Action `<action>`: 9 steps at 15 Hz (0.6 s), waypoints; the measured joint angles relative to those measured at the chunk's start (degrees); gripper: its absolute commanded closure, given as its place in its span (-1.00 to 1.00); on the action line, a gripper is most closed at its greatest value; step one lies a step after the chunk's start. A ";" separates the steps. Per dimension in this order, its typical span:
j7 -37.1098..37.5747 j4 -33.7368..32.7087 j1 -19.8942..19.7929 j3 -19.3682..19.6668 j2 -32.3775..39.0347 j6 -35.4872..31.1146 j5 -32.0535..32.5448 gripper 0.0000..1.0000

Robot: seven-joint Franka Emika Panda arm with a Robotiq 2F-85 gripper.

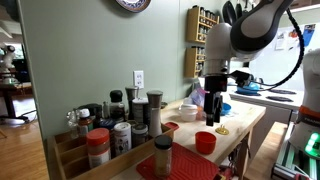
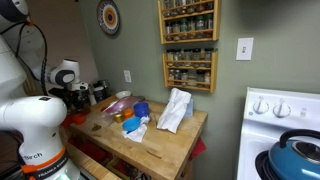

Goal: Place the cup in the zip lock bag

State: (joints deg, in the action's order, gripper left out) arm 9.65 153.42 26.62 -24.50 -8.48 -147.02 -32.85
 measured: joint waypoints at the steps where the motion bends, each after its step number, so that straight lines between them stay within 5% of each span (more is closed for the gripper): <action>1: -0.01 0.00 0.14 -0.34 1.26 -2.38 0.46 -0.95; 3: 0.04 0.01 0.19 -0.70 3.87 -6.07 2.20 -0.46; 4: 0.13 0.01 0.17 -0.70 5.20 -7.55 3.44 -0.45; 9: 1.75 0.03 -0.70 -0.39 9.99 -12.78 10.51 0.34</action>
State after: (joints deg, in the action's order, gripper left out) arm 11.40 153.45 25.92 -24.89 1.51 -159.80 -22.34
